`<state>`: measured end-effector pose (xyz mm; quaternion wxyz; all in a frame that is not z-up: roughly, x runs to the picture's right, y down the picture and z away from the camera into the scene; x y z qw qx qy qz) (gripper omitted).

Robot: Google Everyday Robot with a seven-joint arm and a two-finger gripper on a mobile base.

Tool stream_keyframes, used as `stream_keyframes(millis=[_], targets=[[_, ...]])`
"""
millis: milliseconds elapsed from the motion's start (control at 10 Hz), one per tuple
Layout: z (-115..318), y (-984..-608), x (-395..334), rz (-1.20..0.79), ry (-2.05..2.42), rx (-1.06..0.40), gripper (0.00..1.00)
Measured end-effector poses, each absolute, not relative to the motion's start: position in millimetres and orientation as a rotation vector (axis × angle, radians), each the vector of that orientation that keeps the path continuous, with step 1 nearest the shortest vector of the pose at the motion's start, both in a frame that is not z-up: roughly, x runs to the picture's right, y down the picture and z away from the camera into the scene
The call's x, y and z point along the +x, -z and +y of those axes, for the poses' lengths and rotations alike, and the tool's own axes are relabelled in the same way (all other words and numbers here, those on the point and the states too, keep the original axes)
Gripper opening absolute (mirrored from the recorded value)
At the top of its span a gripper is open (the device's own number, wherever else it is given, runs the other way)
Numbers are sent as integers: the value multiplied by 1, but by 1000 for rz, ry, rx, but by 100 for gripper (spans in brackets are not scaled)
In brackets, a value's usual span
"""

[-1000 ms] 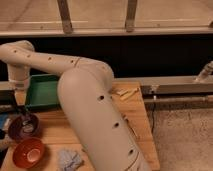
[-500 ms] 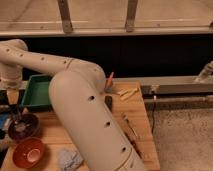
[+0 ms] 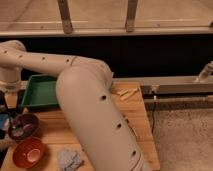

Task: Wipe purple bowl with brush

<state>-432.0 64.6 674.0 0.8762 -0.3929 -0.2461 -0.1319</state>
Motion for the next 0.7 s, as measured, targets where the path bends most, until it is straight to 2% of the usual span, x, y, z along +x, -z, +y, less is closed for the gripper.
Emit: stream_keyframes(millis=[300, 700], targets=[[65, -681, -410, -462, 238, -820, 0], [47, -710, -408, -435, 242, -803, 0]])
